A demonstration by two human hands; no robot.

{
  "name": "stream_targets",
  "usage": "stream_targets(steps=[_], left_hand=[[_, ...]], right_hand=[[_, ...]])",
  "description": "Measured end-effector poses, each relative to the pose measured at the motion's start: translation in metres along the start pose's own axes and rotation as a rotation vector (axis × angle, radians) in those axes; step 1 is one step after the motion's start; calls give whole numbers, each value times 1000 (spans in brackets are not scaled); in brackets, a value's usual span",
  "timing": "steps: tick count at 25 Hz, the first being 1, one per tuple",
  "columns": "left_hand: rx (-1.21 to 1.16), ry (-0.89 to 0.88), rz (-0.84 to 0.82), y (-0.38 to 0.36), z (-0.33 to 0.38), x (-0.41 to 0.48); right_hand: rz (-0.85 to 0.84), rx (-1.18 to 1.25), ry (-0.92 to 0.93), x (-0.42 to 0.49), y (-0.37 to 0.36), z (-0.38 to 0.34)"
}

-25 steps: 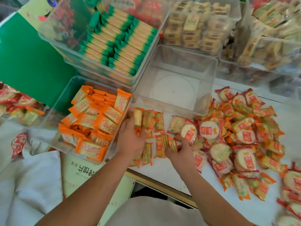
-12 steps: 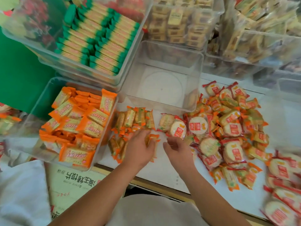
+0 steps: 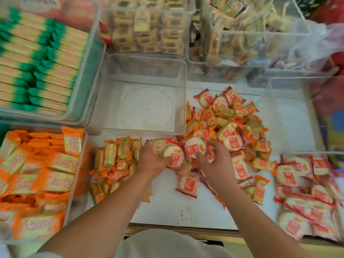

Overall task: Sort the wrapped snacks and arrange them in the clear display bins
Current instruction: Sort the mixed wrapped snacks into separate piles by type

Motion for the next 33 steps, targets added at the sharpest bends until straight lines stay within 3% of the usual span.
stream_targets(steps=[5,11,19,22,28,33], left_hand=[[-135,70,-95,2,-5,-27],[-199,23,77,43,-22,-51],[-253,-19,92,78,-33,-89],[-238,-9,91,86,-46,-94],[-250,22,104,96,-63,-102],[-260,32,76,90,-65,-109]], right_hand=[[-68,-218,-3,29,-27,3],[-54,-91,-54,19,-29,21],[-99,-299,-46,5,-55,18],[-159,-153,-46,-1,-69,12],[-243,97,-220,-24,-68,25],[-249,-186,-64,-40,-88,23]])
Point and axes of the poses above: each hand's wrist, its own x-axis towards the middle knuckle, its own y-axis out of the back of the hand, z = x × y, the point moved 7 cm from there along x, towards the middle knuckle, and after that the axes turned 11 degrees about z, right-handed, at the moved point
